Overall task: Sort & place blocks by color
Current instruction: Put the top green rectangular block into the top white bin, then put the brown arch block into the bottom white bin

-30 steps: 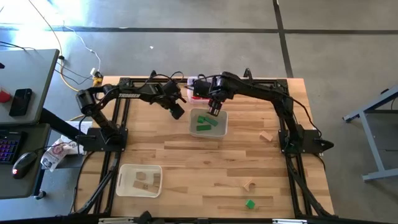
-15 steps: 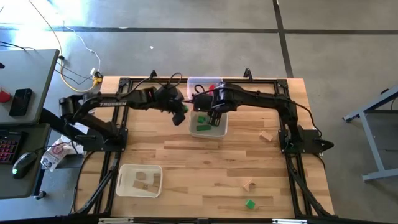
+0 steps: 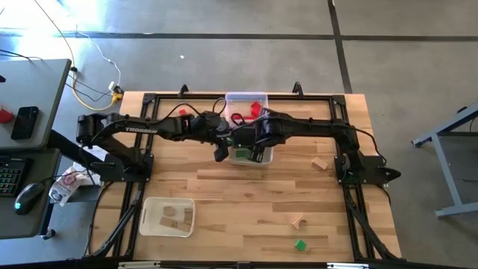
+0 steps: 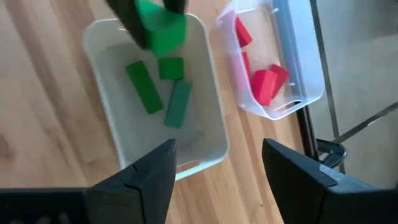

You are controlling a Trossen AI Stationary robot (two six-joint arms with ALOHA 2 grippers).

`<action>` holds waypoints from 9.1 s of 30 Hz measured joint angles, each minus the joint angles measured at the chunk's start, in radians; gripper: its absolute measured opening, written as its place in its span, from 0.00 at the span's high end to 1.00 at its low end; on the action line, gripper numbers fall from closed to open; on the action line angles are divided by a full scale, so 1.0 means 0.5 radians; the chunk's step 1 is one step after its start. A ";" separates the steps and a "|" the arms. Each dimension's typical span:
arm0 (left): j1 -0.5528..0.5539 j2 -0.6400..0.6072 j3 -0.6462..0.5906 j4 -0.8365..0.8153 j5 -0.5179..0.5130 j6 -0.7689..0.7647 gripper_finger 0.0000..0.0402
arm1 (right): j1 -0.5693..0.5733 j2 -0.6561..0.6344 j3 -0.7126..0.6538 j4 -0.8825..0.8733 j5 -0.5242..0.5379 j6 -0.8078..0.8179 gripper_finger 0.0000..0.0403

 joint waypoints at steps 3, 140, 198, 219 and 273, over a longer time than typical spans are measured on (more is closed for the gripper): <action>-0.007 0.060 -0.001 0.036 -0.001 0.014 0.71 | 0.041 0.000 0.000 0.000 0.014 0.033 0.45; -0.059 -0.090 0.000 -0.217 -0.106 -0.311 0.43 | 1.504 -0.621 -2.482 1.776 -0.820 0.949 0.81; -0.146 -0.089 0.000 0.289 -0.045 -1.214 0.43 | 0.311 -0.626 -1.892 1.879 0.872 -0.170 0.81; -0.230 0.047 -0.001 0.462 -0.068 -1.209 0.43 | 0.294 -0.626 -1.892 2.202 0.877 -0.458 0.81; -0.251 0.037 0.000 0.086 -0.135 -0.826 0.73 | 0.335 -0.676 -1.892 2.225 0.304 -0.058 0.47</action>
